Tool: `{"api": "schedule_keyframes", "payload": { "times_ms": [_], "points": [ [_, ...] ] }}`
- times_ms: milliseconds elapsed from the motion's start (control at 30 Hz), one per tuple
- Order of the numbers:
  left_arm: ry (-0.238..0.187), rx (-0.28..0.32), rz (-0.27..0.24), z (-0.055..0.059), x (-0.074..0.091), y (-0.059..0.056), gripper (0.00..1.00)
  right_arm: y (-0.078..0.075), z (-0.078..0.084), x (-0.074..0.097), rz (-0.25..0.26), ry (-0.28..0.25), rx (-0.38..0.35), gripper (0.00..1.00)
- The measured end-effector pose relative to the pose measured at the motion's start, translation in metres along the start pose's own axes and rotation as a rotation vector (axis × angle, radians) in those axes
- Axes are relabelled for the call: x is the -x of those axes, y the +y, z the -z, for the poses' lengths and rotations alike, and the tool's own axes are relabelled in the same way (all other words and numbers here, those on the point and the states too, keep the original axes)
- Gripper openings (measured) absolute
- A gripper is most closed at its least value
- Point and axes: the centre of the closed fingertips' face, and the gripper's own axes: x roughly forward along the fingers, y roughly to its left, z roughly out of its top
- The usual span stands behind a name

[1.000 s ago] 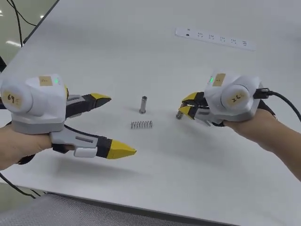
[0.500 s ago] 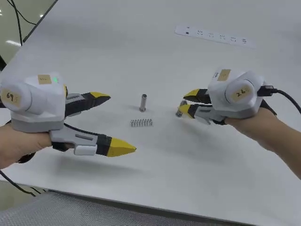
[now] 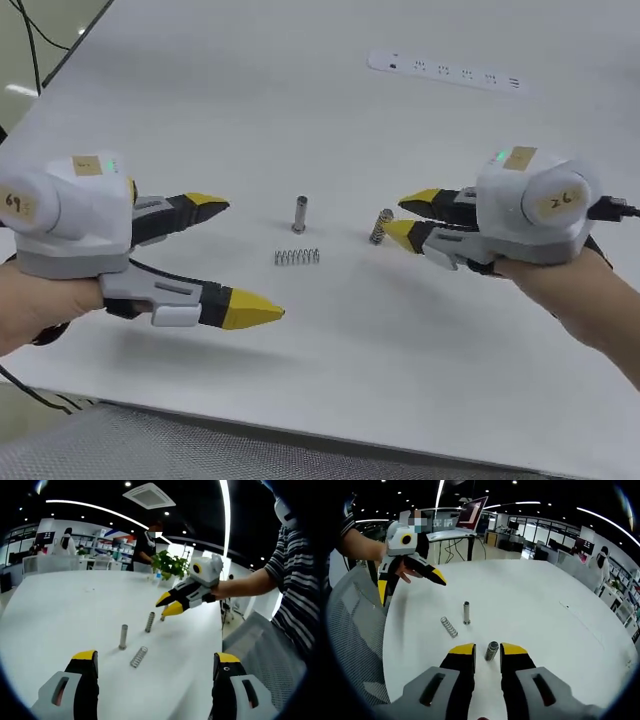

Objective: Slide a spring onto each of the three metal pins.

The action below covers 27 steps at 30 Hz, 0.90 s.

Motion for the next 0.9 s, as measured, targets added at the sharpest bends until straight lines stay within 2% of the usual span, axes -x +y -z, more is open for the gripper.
{"api": "schedule_keyframes", "payload": {
  "times_ms": [100,367,700,900],
  "points": [
    [-0.002,-0.001,0.001,-0.001,0.0,0.0,0.92,0.002,0.0,0.004,0.005,-0.02,-0.037,0.16],
    [-0.004,0.001,-0.002,-0.002,0.0,0.0,0.92,0.02,0.011,0.009,-0.014,-0.009,-0.041,0.15],
    [-0.003,0.002,0.003,-0.002,0.0,-0.002,0.92,0.023,0.025,0.011,-0.02,0.013,-0.072,0.15],
    [-0.005,0.002,0.005,-0.003,-0.001,-0.002,0.92,0.027,0.028,0.009,-0.039,0.027,-0.063,0.16]
  ]
}}
